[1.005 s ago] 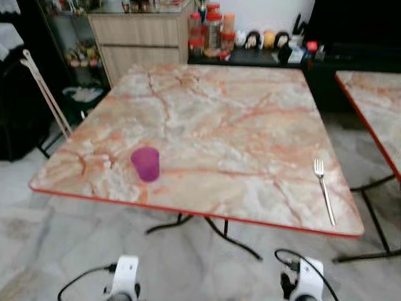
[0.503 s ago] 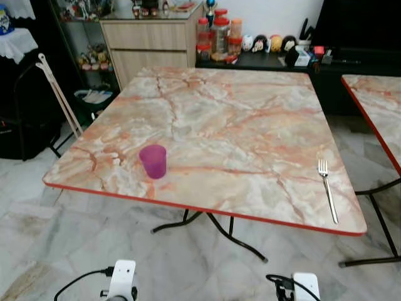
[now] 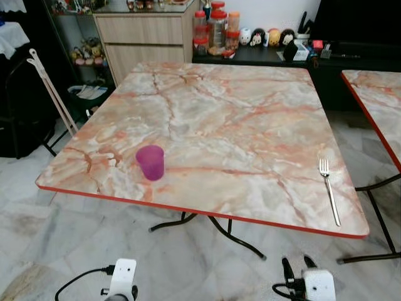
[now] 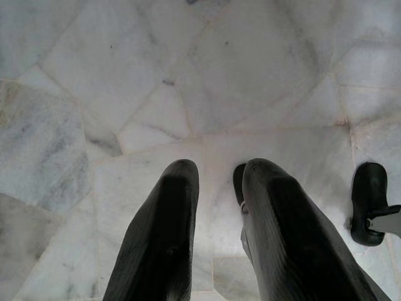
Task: Setting the table
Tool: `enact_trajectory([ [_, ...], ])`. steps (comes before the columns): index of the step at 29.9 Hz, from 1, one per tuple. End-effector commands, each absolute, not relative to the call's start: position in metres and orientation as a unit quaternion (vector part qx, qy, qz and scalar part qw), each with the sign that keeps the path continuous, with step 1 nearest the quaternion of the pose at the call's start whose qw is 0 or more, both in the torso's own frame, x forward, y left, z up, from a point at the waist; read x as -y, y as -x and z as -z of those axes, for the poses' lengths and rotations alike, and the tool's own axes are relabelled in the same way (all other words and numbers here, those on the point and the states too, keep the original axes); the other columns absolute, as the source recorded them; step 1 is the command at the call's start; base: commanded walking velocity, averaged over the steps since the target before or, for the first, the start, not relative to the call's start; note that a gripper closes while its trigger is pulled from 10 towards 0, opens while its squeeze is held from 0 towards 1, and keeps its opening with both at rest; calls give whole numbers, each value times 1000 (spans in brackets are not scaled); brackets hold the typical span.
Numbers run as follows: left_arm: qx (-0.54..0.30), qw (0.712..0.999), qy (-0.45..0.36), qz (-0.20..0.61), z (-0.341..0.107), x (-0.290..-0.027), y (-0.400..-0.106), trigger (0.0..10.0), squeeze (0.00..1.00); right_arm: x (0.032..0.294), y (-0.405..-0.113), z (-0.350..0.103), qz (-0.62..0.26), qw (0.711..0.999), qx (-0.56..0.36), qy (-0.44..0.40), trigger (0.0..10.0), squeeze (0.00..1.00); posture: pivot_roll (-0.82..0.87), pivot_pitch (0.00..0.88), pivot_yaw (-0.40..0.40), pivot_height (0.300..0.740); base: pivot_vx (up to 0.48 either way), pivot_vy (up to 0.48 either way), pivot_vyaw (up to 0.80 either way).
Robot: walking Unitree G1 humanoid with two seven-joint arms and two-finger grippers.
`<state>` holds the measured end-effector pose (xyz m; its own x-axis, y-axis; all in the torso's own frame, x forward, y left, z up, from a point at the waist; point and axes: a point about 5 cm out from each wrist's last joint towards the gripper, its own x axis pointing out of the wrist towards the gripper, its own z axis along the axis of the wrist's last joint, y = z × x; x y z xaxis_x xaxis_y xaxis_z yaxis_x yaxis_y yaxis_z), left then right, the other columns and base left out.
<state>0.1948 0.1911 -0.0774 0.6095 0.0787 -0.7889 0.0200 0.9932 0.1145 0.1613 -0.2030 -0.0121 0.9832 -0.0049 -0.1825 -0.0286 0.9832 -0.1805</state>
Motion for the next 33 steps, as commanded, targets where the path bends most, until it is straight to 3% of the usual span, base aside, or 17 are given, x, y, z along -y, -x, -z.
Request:
enact_trajectory([
  [1, -444, 893, -64, -13, 77, -194, -194, 10000, 0, 199, -170, 0, -8, 994, -68, 90, 10000, 0, -71, 0, 15, 725, 0, 0, 0],
  [6, -445, 893, -62, -15, 78, -194, -192, 10000, 0, 179, -192, -26, -51, 993, -24, 99, 10000, 0, -65, 0, 9, 725, 0, 0, 0],
  [13, -445, 893, -57, -21, 79, -194, -192, 10000, 0, 173, -212, -47, -46, 995, 2, 86, 10000, 0, -60, 0, 4, 725, 0, 0, 0],
  [25, -446, 893, -62, -12, 79, -187, -194, 10000, 0, 178, -286, -60, 18, 997, -30, 67, 10000, 0, -77, 0, 21, 725, 0, 0, 0],
  [33, -440, 896, -60, -17, 76, -187, -200, 10000, 0, 178, -314, -77, 24, 997, -10, 72, 10000, 0, -68, 0, 15, 725, 0, 0, 0],
])
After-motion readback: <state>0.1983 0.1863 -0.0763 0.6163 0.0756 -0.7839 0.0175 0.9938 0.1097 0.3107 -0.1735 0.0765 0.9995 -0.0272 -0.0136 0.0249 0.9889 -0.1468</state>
